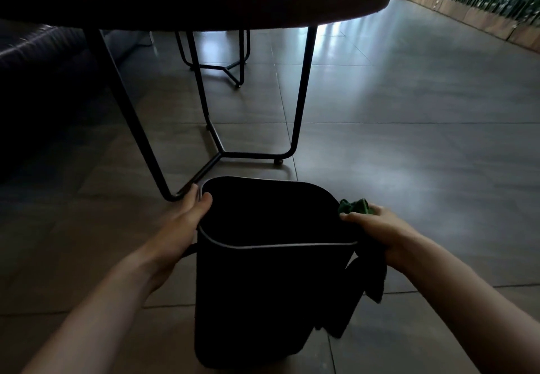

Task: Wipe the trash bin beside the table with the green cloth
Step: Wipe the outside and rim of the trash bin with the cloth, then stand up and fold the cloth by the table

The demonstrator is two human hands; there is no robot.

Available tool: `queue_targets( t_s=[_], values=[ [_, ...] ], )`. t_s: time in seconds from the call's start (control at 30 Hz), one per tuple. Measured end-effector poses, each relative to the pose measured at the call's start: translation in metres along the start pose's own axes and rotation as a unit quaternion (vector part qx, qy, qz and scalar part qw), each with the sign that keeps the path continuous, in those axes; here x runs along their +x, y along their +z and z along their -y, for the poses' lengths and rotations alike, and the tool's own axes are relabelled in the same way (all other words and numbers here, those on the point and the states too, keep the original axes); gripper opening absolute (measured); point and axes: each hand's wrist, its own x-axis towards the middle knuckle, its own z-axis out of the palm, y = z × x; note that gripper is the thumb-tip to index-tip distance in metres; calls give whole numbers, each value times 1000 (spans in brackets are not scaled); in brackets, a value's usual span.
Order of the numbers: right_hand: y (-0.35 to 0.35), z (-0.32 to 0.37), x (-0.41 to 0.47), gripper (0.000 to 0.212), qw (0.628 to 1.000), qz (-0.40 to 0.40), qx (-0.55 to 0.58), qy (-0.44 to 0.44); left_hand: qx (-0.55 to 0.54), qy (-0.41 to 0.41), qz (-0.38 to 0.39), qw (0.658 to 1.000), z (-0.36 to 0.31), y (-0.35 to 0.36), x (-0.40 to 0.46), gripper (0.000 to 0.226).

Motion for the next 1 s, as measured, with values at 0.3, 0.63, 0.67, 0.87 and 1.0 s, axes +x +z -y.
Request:
queue_targets(
  t_s=[0.3, 0.63, 0.67, 0.87, 1.0],
  values=[
    [2, 6, -25, 17, 998, -32, -15, -49, 28, 18, 11, 999, 27, 1, 17, 49],
    [-8, 1, -41, 17, 999, -15, -20, -22, 134, 8, -20, 991, 31, 7, -11, 44],
    [-12, 2, -44, 17, 999, -13, -24, -20, 142, -2, -20, 990, 30, 8, -14, 44],
    [-45, 38, -71, 18, 999, -1, -26, -45, 219, -36, -34, 975, 22, 7, -32, 58],
    [-53, 99, -103, 24, 995, 33, 38, -87, 292, -45, -78, 952, -3, 8, -49, 72]
  ],
)
